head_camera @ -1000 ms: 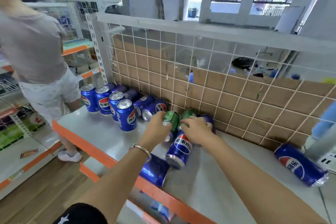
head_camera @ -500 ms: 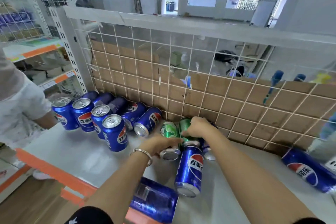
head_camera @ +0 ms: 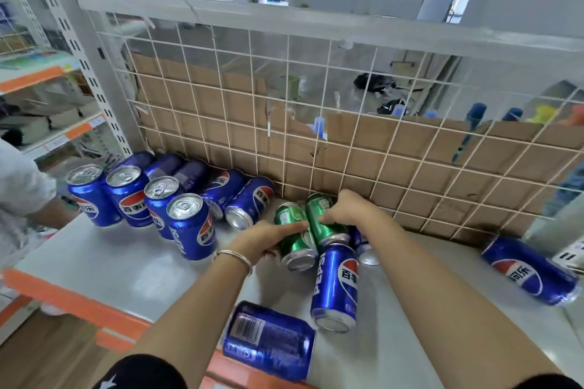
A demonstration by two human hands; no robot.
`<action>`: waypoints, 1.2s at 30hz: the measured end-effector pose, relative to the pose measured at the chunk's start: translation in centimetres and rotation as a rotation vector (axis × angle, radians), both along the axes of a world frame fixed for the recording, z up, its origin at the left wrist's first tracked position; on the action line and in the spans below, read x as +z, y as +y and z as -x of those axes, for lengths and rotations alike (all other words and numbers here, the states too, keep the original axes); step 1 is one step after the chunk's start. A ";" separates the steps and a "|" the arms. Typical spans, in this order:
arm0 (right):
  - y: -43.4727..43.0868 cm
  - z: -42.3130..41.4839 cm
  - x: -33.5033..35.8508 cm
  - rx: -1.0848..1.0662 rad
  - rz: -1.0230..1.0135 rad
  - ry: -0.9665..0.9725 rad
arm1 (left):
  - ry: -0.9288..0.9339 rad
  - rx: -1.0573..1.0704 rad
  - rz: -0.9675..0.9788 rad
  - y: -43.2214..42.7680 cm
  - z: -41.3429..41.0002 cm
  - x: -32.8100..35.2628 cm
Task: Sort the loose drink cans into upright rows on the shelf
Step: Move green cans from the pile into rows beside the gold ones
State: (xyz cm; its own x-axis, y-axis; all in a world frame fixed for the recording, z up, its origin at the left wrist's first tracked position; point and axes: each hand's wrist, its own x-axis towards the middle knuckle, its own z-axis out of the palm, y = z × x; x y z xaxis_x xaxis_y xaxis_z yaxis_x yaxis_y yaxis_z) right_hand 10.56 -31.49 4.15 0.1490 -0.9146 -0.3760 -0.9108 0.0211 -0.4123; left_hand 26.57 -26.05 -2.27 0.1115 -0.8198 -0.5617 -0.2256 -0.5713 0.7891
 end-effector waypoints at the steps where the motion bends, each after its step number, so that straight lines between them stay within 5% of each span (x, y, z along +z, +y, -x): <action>1: 0.1 -0.1 0.1 0.008 0.002 0.026 | -0.039 -0.006 -0.007 0.2 0.3 0.3; 8: 0.2 -0.9 -0.2 0.003 -0.048 0.038 | -0.177 -0.167 0.000 0.3 1.7 0.9; 14: 0.6 -0.3 -1.7 -0.193 -0.218 -0.364 | 0.315 -0.012 0.022 1.0 0.4 0.1; 23: 1.9 0.2 -2.0 -0.347 -0.199 -0.672 | 0.460 0.125 0.054 1.6 0.9 1.1; 30: 4.1 1.9 1.2 -0.249 -0.083 -0.846 | 0.508 0.175 0.271 1.5 2.1 2.8; 36: 6.2 6.7 3.5 -0.332 0.021 -1.040 | 0.567 0.085 0.331 1.3 6.2 6.0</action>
